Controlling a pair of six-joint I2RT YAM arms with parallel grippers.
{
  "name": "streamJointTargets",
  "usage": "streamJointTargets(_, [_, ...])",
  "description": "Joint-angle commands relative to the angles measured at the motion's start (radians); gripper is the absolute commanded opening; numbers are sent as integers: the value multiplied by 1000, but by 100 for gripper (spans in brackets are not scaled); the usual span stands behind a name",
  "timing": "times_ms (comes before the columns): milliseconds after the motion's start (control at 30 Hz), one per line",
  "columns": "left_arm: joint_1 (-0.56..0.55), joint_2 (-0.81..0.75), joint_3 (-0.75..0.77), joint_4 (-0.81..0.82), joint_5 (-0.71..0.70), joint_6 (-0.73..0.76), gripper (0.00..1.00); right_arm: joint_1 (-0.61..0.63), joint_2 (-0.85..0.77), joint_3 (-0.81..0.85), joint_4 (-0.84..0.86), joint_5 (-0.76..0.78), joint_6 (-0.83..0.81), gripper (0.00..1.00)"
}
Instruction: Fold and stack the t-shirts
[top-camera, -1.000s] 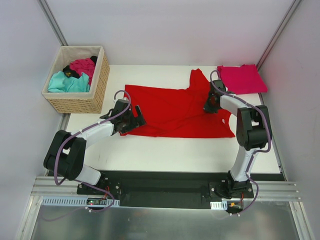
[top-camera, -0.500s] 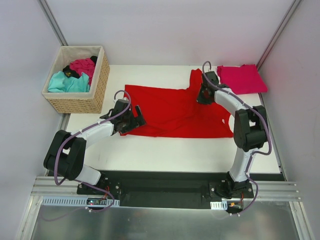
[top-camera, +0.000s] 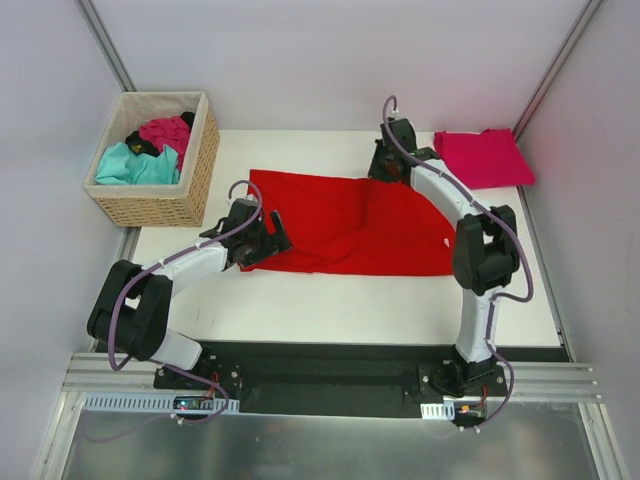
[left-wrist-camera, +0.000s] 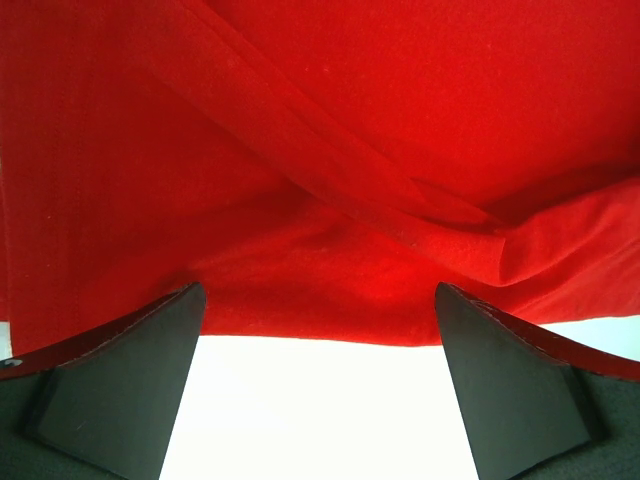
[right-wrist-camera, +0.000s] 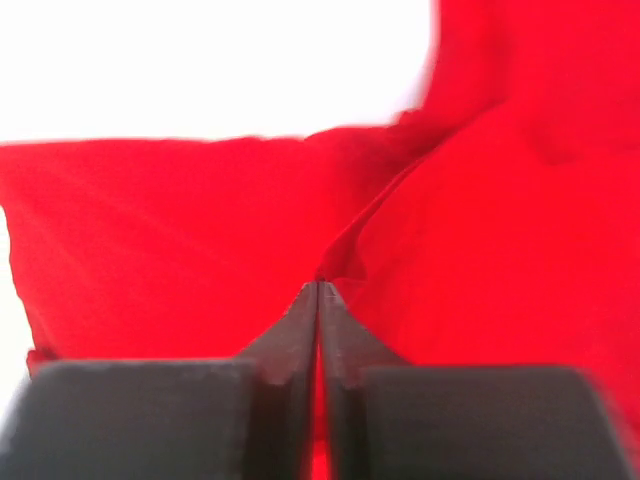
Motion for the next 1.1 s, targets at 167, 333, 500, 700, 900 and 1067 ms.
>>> streamJointTargets(167, [6,-20,-2,14,-26,25,99,29,62,-17,131,-122,-42,97])
streamJointTargets(333, [6,-38,-8,13,-25,25,99,28,-149,-179,164,-39,-85,96])
streamJointTargets(500, [8,-91,-25,10,-32,26,99,23,-390,-372,85,42,-73,96])
streamJointTargets(700, [18,-163,-41,-27,-64,23,99,6,-541,-581,74,64,-30,96])
streamJointTargets(900, [55,-149,-43,-15,-87,26,99,-84,-552,-773,179,-59,56,97])
streamJointTargets(1067, [71,-74,-43,31,-44,5,99,-100,-556,-839,216,-81,59,97])
